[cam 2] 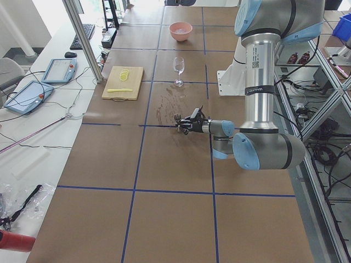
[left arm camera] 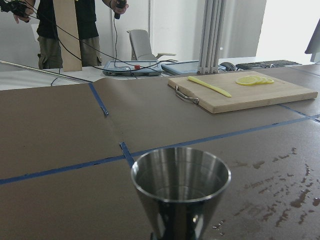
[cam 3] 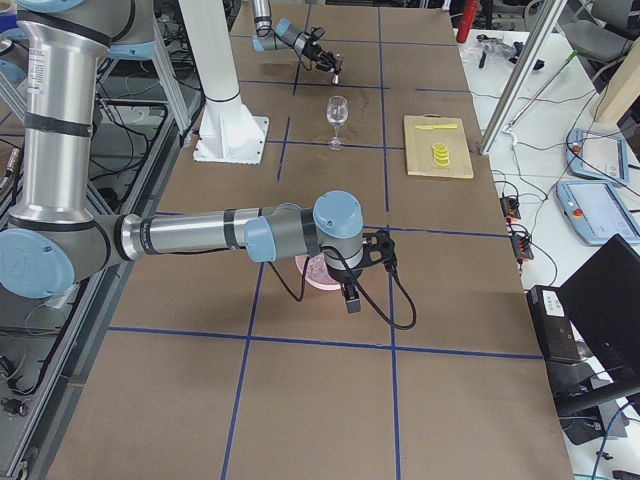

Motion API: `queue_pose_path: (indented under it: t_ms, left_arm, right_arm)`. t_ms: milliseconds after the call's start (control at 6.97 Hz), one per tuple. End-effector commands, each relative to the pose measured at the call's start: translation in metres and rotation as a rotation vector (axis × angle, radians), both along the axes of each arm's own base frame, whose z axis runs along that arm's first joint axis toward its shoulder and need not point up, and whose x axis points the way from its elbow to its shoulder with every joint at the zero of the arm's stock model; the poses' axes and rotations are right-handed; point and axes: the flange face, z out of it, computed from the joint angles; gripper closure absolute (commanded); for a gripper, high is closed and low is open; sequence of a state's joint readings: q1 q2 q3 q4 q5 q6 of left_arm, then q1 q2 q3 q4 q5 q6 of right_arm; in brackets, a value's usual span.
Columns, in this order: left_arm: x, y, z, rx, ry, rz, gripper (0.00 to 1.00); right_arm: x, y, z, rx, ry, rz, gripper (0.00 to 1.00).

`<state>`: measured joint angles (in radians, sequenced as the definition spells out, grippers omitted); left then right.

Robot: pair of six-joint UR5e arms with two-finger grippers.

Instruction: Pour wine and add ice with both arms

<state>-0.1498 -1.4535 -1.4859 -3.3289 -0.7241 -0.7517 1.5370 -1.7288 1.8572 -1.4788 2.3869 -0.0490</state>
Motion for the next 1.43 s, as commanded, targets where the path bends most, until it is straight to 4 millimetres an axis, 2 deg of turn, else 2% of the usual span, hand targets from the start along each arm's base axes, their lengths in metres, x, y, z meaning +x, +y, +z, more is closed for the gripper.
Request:
queue_pose_path:
  t_ms: [0,574,860,1004,1147,1290]
  left_arm:
    - [0.003,0.0,0.0,0.0,0.001,0.001,1.0]
    - [0.003,0.0,0.007,-0.002,-0.014,0.001,0.91]
    - [0.003,0.0,0.011,-0.002,-0.024,0.001,0.82]
    - [0.003,0.0,0.011,-0.002,-0.024,0.001,0.65]
    - [0.004,0.0,0.009,-0.001,-0.018,0.001,0.01]
    - [0.003,0.0,0.009,-0.001,-0.018,0.001,0.0]
  right_arm:
    - [0.0,0.0,0.001,-0.001,0.0,0.0,0.0]
    - [0.0,0.0,0.001,-0.001,0.002,0.0,0.0]
    - [0.0,0.0,0.001,-0.002,0.001,0.001,0.0]
    - [0.0,0.0,0.001,-0.003,0.002,0.0,0.0]
    - [0.0,0.0,0.001,-0.002,0.0,0.001,0.0]
    - [0.0,0.0,0.001,-0.002,0.001,0.001,0.0]
